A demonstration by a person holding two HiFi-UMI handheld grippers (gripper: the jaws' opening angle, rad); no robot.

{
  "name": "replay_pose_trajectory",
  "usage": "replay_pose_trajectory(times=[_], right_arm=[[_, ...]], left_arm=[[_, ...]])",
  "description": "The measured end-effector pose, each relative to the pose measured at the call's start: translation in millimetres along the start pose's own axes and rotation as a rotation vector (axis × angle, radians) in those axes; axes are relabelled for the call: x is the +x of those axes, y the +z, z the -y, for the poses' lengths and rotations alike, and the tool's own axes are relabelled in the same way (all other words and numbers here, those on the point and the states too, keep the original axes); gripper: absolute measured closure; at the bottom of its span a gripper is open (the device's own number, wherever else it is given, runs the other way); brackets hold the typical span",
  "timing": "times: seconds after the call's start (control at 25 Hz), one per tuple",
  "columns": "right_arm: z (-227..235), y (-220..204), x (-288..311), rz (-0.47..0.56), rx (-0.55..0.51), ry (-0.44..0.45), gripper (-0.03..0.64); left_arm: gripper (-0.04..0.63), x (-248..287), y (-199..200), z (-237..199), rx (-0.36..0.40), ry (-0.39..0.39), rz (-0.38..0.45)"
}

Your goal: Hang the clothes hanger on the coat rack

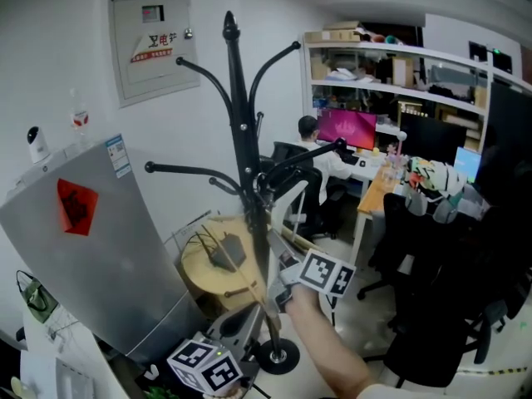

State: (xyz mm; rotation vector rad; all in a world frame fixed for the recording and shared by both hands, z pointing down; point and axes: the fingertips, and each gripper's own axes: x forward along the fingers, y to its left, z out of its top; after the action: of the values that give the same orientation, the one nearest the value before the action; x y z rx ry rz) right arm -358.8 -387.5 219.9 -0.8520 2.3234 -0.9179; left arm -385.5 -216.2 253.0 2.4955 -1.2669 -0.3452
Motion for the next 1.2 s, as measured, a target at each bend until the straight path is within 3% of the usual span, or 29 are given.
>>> replay_pose_trajectory(times=[0.8,1.2], right_arm=[[31.3,-13.5,1.3,-0.024,-0.026,-0.068,0.461],[30.8,-23.4,1.8,-0.055,-0.113,-0.11,0.448]], left_arm=[[0.595,-2.4,-8.3,-1.5,-0.03,-0.011,-0.012],[0.595,-5.1,-9.9,-1.4,-0.054,-0.033,-0.007]])
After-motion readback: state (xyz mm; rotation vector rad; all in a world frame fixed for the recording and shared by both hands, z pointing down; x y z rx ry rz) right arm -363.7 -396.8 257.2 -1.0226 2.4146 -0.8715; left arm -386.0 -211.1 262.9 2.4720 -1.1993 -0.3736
